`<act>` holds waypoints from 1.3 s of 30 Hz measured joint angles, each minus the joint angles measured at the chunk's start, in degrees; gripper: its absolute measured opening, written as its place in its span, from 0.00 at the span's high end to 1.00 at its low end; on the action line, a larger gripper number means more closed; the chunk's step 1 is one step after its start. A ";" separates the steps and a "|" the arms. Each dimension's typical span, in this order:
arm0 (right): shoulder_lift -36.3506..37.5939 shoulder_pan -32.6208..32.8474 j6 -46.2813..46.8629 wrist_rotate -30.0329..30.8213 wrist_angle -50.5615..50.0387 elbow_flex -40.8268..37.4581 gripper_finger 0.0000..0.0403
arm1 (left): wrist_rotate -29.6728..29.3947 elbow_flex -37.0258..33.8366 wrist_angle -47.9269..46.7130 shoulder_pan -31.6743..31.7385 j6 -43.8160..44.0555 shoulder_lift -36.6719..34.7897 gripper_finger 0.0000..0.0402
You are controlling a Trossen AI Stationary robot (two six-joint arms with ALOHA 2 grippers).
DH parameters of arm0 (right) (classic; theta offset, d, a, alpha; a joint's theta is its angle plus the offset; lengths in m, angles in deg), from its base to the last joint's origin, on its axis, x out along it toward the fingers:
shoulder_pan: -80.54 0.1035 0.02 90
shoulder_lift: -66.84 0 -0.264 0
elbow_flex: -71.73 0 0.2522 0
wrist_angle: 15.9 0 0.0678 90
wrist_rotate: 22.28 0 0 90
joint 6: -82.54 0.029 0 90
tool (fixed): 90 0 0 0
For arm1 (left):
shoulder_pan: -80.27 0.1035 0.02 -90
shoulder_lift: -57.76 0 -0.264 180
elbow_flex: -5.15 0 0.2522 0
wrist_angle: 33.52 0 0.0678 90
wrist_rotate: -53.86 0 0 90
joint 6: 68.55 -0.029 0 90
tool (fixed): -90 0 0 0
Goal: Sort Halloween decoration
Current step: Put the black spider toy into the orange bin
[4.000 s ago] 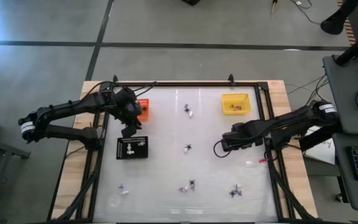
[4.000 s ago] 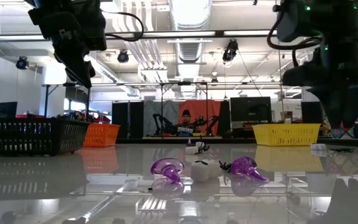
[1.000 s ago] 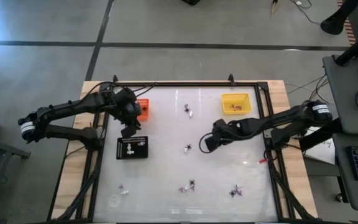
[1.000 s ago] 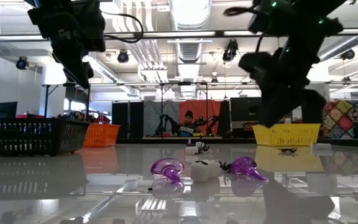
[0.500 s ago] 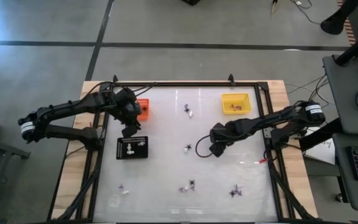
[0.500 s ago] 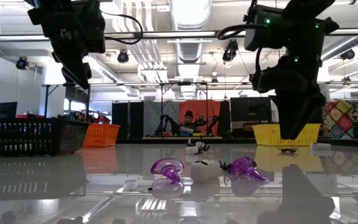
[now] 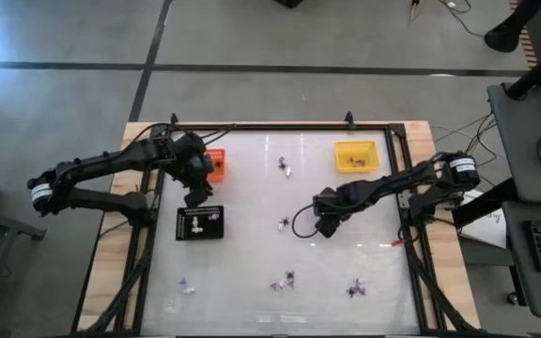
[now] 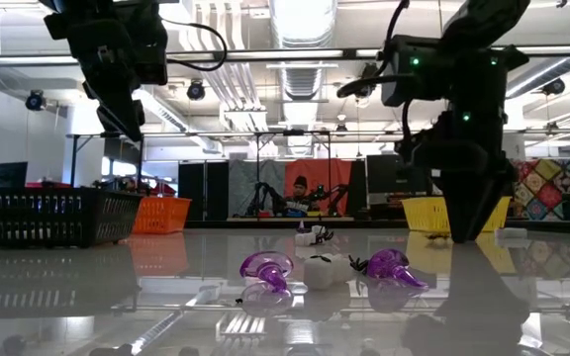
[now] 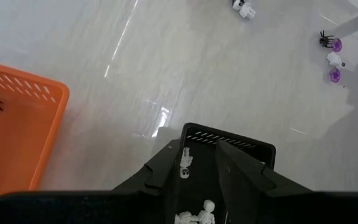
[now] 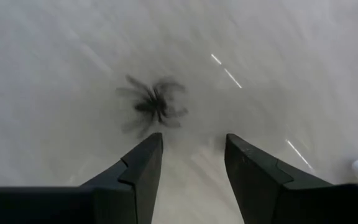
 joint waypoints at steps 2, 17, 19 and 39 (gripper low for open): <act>-0.96 -0.53 -1.51 -1.31 0.45 -0.04 0.59 | 0.00 0.00 0.02 -0.01 0.00 0.00 0.79; 1.71 -1.75 -1.18 -0.52 -1.57 7.21 0.60 | 0.00 0.00 -0.03 -0.01 -0.01 0.02 0.79; 0.81 -2.31 -2.07 0.22 -1.63 7.87 0.57 | 0.00 0.00 -0.09 0.00 -0.01 0.02 0.79; -7.49 -3.67 -1.83 -5.96 -2.08 9.22 0.54 | 0.00 0.00 -0.87 0.00 -1.52 0.02 0.79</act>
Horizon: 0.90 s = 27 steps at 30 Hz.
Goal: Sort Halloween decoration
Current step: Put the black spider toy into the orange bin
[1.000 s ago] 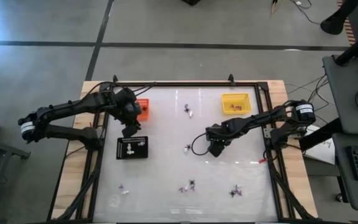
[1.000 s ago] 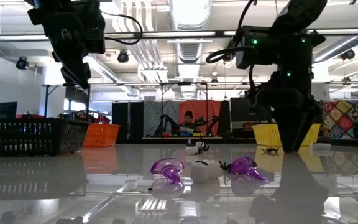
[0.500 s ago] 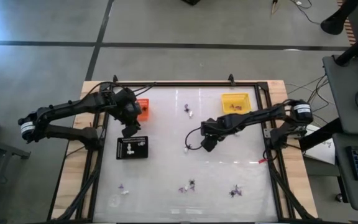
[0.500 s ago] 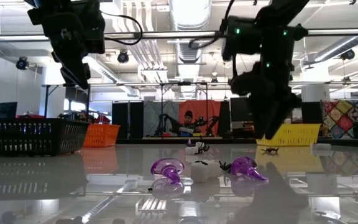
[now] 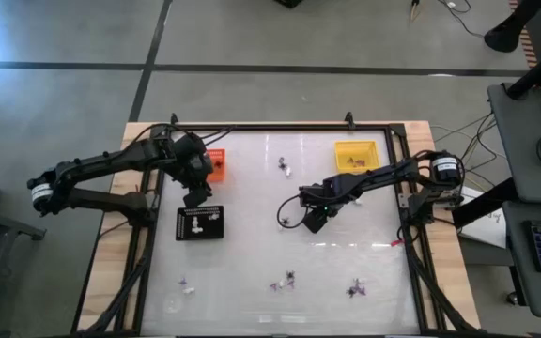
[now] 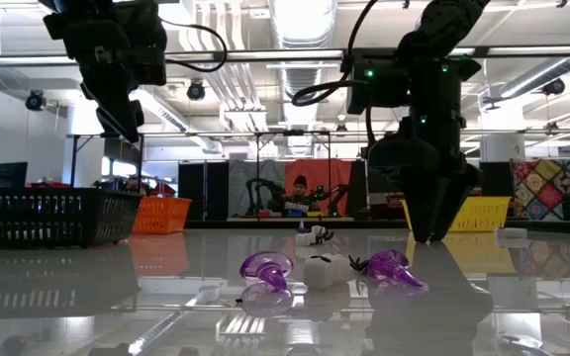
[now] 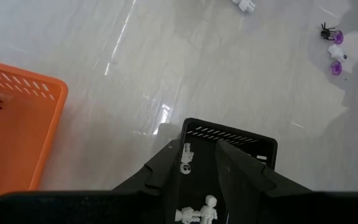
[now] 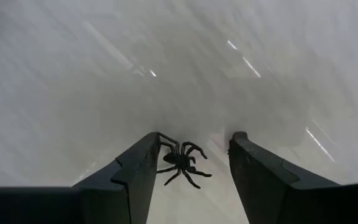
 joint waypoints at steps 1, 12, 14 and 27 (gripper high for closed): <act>0.00 -0.11 0.39 -0.27 -0.02 0.00 0.55 | 0.00 0.00 0.00 -0.01 0.00 0.00 0.79; -0.04 -0.31 2.70 -4.41 -0.36 -0.15 0.89 | 0.00 0.00 0.01 -0.01 -1.01 0.00 0.79; 0.03 -0.33 2.71 -4.47 -0.40 -0.16 0.95 | 0.00 0.00 0.00 0.00 -1.01 0.00 0.79; 5.80 -0.43 6.27 -2.24 -0.92 3.60 0.97 | -0.04 0.00 -0.35 0.00 -1.49 -0.26 0.79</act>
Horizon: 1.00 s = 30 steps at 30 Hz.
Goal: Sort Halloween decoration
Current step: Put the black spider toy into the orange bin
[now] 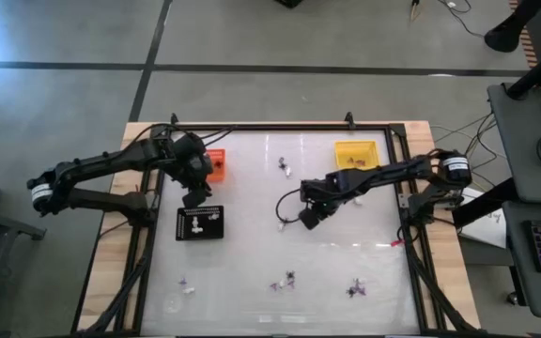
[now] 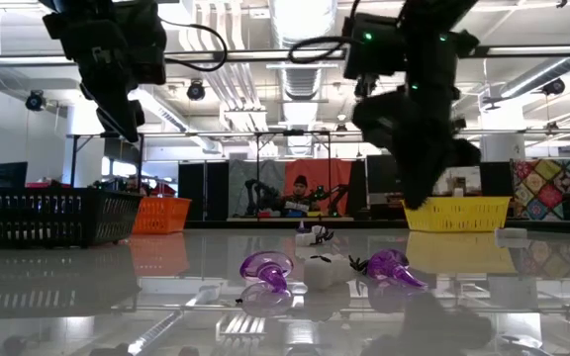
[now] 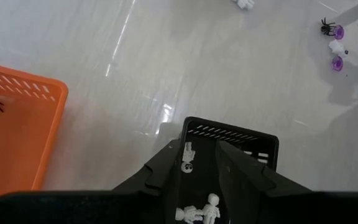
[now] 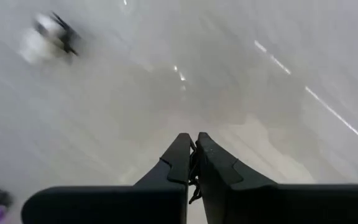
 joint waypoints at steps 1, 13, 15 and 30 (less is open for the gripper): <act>-0.10 -0.01 -0.06 0.73 0.29 0.99 0.97 | -0.02 0.00 -0.18 0.00 -0.12 -0.15 0.79; -1.05 -3.46 -5.02 5.78 7.10 10.90 0.97 | -9.20 0.00 -0.31 0.15 -2.23 -4.13 0.79; -1.07 -4.48 -5.40 5.80 8.82 11.40 0.97 | -10.55 0.00 -0.26 0.15 -2.23 -4.81 0.79; -9.06 -13.02 -13.27 1.88 23.54 19.65 0.97 | -22.45 0.00 0.34 1.25 1.24 -6.89 0.79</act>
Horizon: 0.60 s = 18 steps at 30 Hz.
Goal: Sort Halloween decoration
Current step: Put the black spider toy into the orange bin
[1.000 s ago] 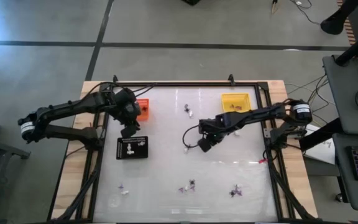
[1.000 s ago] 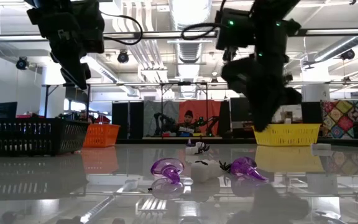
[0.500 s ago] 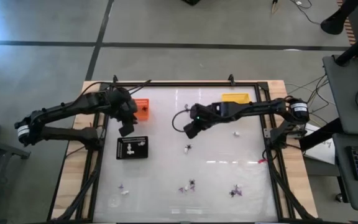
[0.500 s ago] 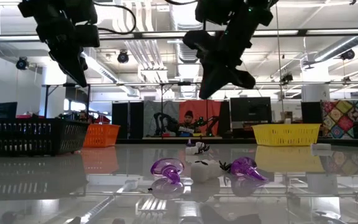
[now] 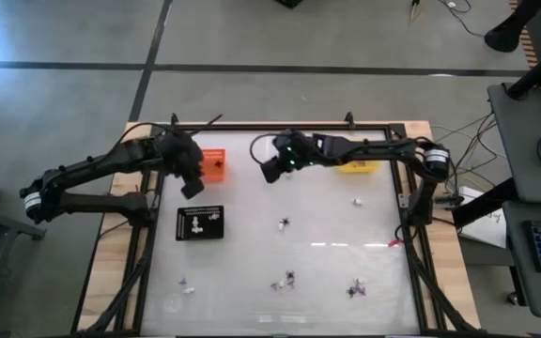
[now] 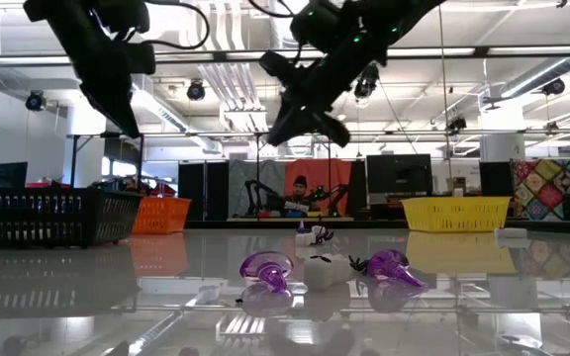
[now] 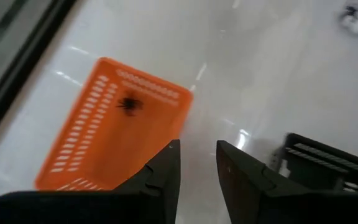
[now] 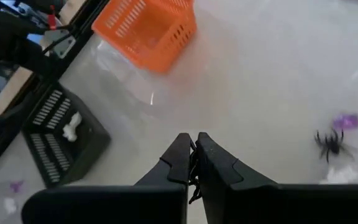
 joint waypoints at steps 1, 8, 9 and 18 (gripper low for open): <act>-1.17 -0.31 -0.69 -0.02 -0.05 1.34 0.97 | -1.11 0.00 0.08 0.17 0.50 -0.02 0.79; -9.78 -1.80 -6.16 -3.13 0.02 10.99 0.97 | -3.71 0.00 0.34 0.43 2.40 -0.51 0.79; -11.16 -2.05 -6.68 -3.68 0.11 12.49 0.97 | -3.73 0.00 0.34 0.45 2.66 -0.55 0.79; -23.07 -3.90 -10.79 -15.64 -0.47 26.93 0.97 | -4.77 0.00 0.45 0.89 5.49 -1.58 0.79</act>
